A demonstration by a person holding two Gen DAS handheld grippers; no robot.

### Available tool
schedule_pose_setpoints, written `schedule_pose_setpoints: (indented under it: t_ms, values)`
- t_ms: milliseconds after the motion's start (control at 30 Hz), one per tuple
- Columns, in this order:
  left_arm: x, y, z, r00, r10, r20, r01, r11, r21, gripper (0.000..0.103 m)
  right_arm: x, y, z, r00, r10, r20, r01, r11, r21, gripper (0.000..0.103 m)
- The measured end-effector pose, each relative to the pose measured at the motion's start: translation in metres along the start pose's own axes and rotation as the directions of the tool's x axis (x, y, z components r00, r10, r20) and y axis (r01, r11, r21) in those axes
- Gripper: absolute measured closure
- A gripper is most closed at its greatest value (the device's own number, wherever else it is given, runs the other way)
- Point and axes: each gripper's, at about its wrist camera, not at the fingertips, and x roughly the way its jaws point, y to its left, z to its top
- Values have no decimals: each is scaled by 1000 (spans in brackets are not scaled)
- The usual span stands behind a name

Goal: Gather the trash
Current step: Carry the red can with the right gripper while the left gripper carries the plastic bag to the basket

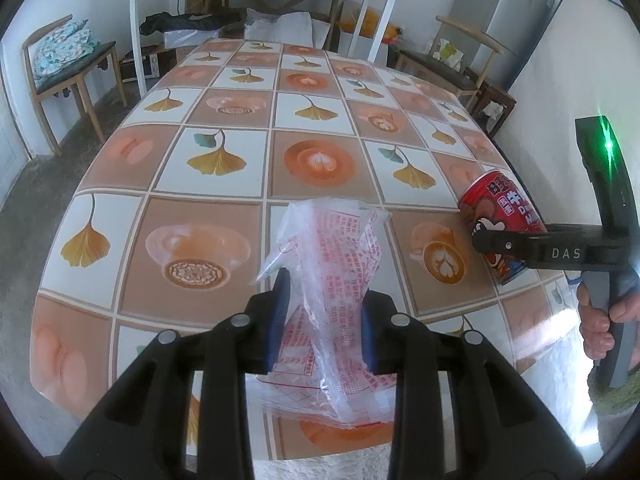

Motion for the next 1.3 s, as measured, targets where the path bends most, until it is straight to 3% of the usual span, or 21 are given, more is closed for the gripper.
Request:
schedule_pose_setpoints:
  t_ms: [400,700,900,1033,1200,1300]
  values:
    - [-14,-6,4,999,21,33,-22,1000,16,74,-12,-5,-3,999,30,39,-30,999,11,39]
    - [-37,-15,8,997,16,72,-18,1000,21,74,-44,-16,-10,992,83,100,-87,995,41,39]
    - [-58,-41,19,993,-73,93,67,996,61,74,-85,-45,-29,977,103,185,-123,987,102,39]
    - [-66,-79,30,982,-169,88,157,979,128,74,-129,-89,-57,962,44,270,-96,978,184,39]
    - [-63,-148,47,950,-308,39,292,928,231,74,-183,-159,-107,933,-101,345,-23,941,337,39]
    - [-51,-202,53,922,-385,-31,376,878,296,74,-206,-205,-146,914,-197,354,21,896,443,39]
